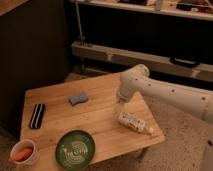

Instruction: Move the arm in a circular motion

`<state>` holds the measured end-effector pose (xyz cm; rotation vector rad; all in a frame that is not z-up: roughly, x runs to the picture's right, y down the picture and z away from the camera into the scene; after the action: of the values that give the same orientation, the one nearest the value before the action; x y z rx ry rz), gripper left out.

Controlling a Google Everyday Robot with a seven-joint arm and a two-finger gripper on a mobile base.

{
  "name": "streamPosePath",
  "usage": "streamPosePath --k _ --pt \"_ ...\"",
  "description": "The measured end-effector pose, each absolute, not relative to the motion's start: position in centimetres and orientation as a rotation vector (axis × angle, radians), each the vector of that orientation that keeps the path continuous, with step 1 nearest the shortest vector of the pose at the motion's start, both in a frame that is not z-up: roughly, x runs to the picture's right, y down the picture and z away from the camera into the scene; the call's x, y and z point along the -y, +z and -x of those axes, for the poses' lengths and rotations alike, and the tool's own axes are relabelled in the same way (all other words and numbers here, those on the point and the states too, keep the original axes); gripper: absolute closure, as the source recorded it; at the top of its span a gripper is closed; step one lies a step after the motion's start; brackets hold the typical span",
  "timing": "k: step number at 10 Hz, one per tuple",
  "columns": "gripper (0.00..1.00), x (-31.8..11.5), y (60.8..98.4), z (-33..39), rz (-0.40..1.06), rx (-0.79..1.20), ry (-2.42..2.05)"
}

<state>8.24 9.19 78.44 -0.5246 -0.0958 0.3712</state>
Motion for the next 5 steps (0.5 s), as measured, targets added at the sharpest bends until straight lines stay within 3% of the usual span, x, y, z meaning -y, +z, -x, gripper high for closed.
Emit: streamPosePath --k 5 --pt "0.2 -14.9 68.0 -2.8 0.454 0.107 0.238"
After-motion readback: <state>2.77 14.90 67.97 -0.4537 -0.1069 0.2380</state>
